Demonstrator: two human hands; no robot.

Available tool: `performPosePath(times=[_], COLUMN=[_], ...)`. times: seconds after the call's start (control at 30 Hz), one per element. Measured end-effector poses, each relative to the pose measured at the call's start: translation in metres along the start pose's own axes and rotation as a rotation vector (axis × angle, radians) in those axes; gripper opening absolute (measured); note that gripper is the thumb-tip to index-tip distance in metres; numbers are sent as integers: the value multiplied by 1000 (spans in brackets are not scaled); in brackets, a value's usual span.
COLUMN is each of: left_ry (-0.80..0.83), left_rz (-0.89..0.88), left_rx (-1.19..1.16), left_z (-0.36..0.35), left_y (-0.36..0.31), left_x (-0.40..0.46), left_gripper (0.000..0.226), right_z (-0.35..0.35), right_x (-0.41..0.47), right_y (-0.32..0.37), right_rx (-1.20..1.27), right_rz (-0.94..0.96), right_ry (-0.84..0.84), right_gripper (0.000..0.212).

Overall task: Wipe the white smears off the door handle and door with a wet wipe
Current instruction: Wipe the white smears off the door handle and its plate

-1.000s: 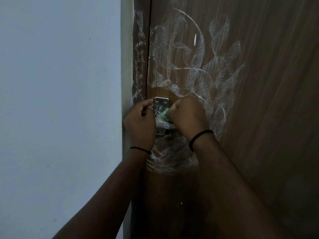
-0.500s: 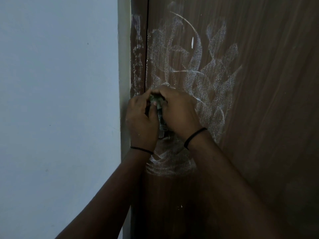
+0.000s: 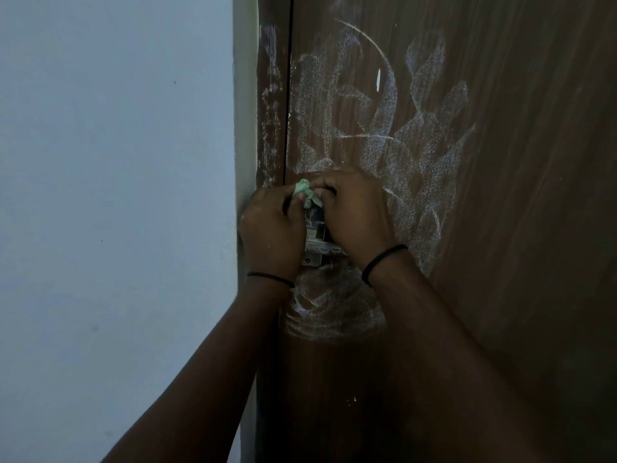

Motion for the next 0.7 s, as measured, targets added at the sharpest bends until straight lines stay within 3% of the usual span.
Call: performPosePath(times=[0.33,0.57,0.7], left_ry=[60,35,62], left_rz=[293,181,225], left_rx=[-7,-49,15], left_z=[-1,-1,-2], left_y=[40,13,29], left_x=[-36,2,-17], left_gripper=[14,17,14], right_z=[9,24,30], right_x=[-14,-15,-18], right_y=[-6,-7,-12], right_rx=[77,141,129], right_rz=[-70,-124,-121], right_ry=[-117,-201,-213], right_gripper=[15,16,15])
Point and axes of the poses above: each hand's wrist, its own x-axis towards the middle knuckle, its own z-axis out of the back of the hand, y = z × x, the point moved 9 cm from there along x, towards the middle knuckle, and after that the axes turned 5 degrees about -y, right-handed, at the moved point
